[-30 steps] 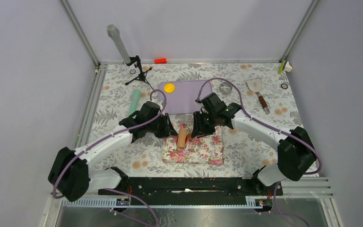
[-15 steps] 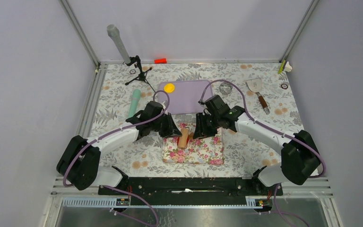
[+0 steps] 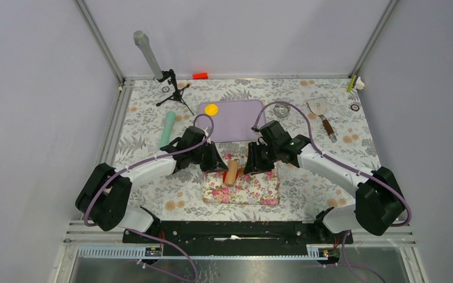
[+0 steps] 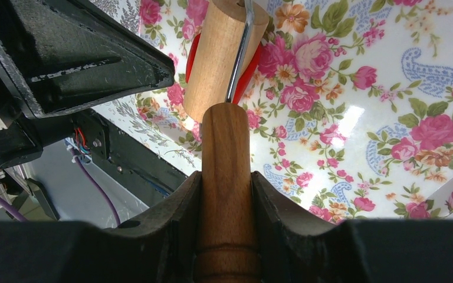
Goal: Roll out the dumpling wrappers from the dough
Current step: Flatten out the dough on the work surface.
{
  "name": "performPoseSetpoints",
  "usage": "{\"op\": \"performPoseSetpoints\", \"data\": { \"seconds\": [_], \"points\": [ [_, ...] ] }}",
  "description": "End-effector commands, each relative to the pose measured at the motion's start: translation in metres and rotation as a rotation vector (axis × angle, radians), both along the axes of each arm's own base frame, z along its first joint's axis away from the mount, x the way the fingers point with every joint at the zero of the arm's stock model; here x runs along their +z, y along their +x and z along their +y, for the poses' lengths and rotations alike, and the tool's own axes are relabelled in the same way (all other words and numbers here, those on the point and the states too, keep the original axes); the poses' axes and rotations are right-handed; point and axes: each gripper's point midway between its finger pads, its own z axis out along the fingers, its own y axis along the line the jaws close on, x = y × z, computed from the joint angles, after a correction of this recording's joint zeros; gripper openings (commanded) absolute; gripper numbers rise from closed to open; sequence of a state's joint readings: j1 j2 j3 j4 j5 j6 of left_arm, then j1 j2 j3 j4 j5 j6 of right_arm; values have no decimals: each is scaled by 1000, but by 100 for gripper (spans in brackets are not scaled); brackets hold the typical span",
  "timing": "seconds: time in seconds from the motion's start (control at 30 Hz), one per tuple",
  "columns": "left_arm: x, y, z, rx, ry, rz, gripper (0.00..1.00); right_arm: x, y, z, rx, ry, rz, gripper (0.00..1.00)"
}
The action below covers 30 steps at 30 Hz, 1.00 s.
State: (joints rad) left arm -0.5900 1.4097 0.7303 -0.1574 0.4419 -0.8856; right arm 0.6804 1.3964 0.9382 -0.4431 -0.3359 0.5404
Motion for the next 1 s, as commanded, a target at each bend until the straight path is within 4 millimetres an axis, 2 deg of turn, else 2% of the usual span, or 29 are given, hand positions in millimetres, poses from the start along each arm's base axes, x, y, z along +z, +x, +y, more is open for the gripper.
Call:
{"op": "performPoseSetpoints", "data": {
  "seconds": [0.0, 0.57, 0.97],
  "points": [
    [3, 3, -10, -14, -51, -21, 6, -29, -17, -29, -9, -151, 79, 0],
    [-22, -3, -3, -5, -27, 1, 4, -31, -19, -33, -12, -155, 83, 0],
    [-39, -5, 17, 37, 93, 11, 3, -31, -19, -38, -19, -161, 81, 0]
  ]
}}
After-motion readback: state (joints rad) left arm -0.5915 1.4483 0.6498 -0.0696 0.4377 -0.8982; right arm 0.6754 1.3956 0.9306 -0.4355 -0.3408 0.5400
